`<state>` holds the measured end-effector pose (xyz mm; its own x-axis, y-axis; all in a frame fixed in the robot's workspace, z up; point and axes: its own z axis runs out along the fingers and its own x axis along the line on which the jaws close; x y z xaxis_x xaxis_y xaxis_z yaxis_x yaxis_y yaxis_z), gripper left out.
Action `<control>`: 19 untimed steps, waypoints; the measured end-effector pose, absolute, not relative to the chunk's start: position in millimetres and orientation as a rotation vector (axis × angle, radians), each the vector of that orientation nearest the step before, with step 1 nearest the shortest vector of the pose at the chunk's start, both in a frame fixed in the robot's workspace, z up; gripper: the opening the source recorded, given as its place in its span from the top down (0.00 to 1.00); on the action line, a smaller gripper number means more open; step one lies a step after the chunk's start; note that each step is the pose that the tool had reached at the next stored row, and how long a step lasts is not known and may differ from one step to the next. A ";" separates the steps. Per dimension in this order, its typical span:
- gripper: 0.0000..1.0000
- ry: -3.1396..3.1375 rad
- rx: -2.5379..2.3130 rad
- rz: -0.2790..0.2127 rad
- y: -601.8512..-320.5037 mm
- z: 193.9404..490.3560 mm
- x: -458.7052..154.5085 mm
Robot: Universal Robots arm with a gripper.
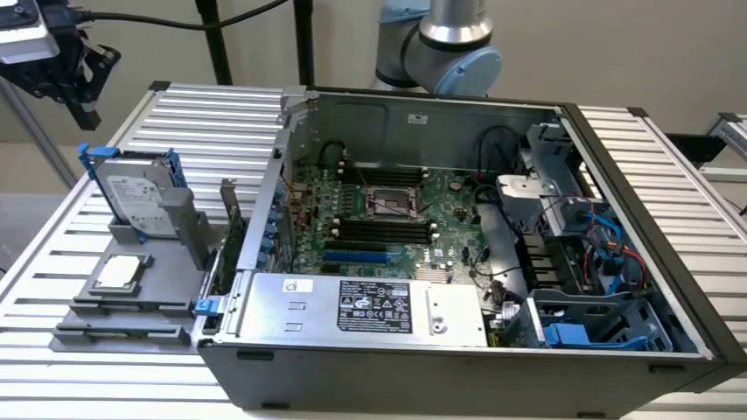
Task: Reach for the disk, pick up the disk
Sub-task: 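Pick up the disk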
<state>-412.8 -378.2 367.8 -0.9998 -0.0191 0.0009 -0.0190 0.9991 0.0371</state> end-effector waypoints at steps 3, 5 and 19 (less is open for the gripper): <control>0.89 -3.139 0.030 -0.058 -378.2 367.8 -413.2; 0.89 -3.139 0.035 -0.058 -378.2 367.8 -413.2; 0.89 -3.106 0.425 -0.057 -378.1 367.8 -413.2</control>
